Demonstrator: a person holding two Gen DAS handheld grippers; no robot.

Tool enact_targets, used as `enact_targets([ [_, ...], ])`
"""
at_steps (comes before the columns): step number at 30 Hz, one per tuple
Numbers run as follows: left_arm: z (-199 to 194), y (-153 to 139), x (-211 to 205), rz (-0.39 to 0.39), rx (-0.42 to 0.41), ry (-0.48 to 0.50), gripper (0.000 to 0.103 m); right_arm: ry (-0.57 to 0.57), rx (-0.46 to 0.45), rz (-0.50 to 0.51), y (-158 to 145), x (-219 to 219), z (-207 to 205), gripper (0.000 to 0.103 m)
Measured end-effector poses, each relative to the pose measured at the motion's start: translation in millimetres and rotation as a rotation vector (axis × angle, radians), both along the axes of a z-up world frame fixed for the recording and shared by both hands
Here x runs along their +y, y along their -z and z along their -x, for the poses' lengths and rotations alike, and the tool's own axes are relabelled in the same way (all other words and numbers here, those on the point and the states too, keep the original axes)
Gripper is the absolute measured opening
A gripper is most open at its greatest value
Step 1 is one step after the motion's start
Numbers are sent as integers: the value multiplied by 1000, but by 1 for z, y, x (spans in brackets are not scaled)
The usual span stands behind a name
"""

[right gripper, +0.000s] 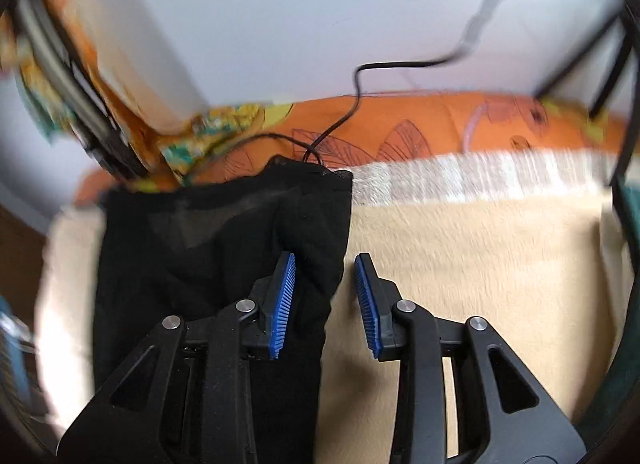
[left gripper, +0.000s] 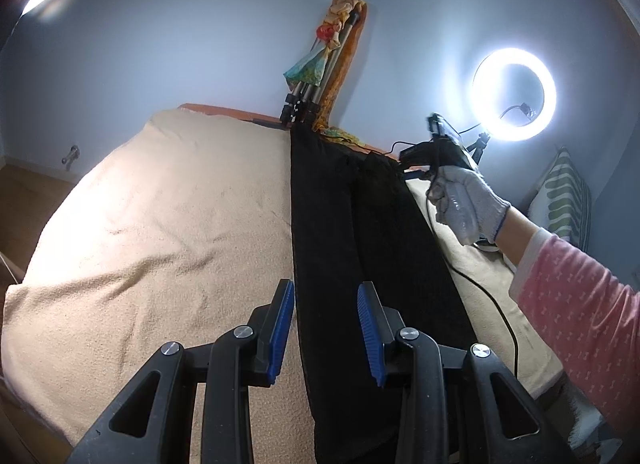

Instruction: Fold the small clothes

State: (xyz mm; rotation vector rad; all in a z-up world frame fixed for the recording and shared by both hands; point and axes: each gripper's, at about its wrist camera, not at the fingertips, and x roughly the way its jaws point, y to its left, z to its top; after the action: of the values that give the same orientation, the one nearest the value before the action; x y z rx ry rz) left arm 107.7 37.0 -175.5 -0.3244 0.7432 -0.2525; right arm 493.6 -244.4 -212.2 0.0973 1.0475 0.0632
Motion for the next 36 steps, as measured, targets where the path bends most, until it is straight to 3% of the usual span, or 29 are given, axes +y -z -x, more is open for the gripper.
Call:
enact_targets([
  [2,-4,2,-1,-5,6,-3,33,-48,-33,134,-2,15,-5,33],
  [4,-7,2,-3,-27,-1,-5,34,-51,-37,151,-8,16,-4,33],
  [8,-14,6,-4,-41,2,19,37,-16,-52,20,-33,-4,23,34],
  [12,-17,13,0,-51,15,49,41,-17,-51,-71,-65,-25,79,36],
  [15,-19,24,10,19,65,60,44,-25,-57,-169,-89,-40,140,41],
  [18,-15,38,23,158,159,71,45,-55,-37,-219,-96,-45,203,42],
  [21,0,43,21,159,194,106,46,-87,-6,-267,-90,-48,274,42],
  [26,26,55,5,149,269,172,48,-111,102,-382,-43,-43,377,42],
  [31,43,65,-9,134,325,195,48,-120,194,-509,-2,-29,430,42],
  [36,59,68,-8,169,337,169,48,-138,180,-521,16,-11,434,42],
])
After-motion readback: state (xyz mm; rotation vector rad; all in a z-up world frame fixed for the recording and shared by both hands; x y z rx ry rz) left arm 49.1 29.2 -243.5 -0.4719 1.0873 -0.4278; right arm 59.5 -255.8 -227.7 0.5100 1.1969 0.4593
